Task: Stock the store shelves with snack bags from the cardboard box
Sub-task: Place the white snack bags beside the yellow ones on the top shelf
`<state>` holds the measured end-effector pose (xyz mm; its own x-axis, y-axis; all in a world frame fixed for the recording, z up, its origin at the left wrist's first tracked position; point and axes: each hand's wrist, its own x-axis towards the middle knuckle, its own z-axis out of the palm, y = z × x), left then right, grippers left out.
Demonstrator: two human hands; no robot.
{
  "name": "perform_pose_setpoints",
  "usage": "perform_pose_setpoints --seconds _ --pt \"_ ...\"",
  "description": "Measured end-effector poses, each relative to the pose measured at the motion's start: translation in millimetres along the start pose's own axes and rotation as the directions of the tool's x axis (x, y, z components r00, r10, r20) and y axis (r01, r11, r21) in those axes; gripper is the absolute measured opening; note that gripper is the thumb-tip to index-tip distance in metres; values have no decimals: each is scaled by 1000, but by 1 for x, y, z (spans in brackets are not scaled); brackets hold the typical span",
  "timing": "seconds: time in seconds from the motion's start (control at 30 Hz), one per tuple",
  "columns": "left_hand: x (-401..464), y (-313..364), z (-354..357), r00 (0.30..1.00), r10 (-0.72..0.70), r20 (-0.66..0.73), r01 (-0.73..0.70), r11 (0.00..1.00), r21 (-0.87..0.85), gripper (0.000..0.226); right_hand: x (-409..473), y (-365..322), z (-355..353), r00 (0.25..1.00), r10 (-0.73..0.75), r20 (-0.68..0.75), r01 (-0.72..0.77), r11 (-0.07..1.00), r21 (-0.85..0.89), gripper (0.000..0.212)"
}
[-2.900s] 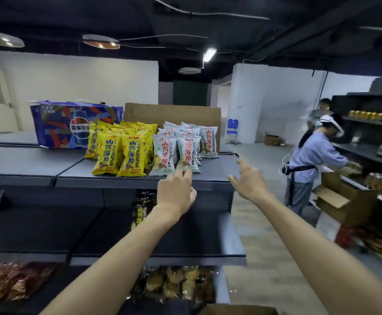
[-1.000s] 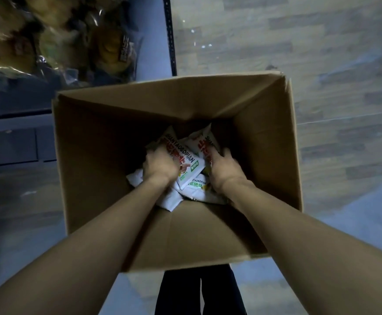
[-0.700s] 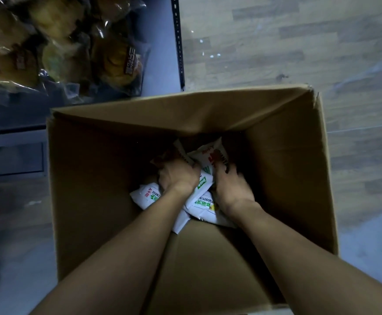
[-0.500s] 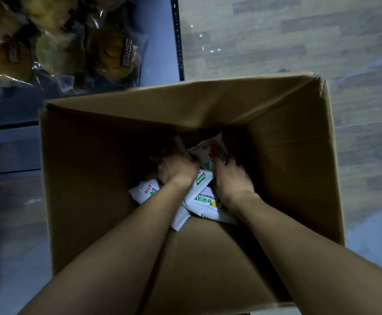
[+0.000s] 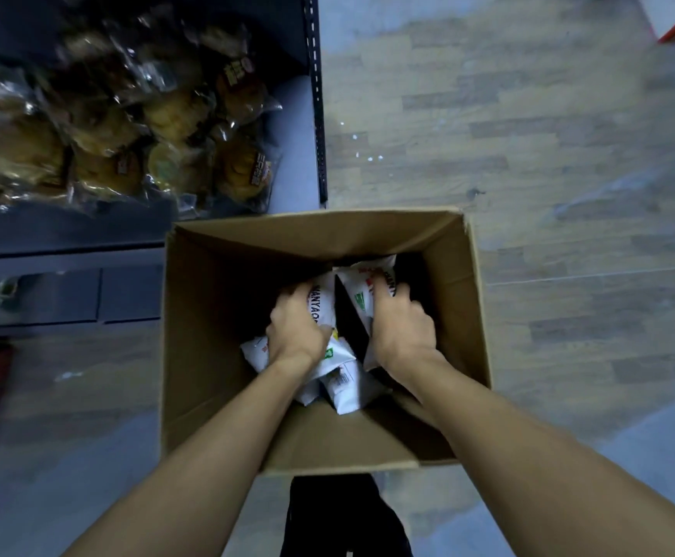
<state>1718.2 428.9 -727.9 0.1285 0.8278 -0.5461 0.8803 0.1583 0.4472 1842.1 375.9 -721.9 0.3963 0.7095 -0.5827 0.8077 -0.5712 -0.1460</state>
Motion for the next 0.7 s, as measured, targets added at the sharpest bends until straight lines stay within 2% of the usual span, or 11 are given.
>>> perform_pose_setpoints --seconds 0.1,0.33,0.5,0.7 --pt "-31 8 -23 995 82 -57 -81 997 22 64 -29 -5 -26 999 -39 -26 39 999 12 89" --pt "-111 25 -96 965 187 -183 -180 982 55 67 -107 -19 -82 976 -110 -188 130 987 96 78" --pt "-174 35 -147 891 334 -308 -300 942 153 66 -185 -36 -121 950 -114 -292 186 955 232 76" --pt "-225 26 -200 784 495 -374 -418 867 272 70 -253 -71 -143 910 -74 -407 213 928 307 77"
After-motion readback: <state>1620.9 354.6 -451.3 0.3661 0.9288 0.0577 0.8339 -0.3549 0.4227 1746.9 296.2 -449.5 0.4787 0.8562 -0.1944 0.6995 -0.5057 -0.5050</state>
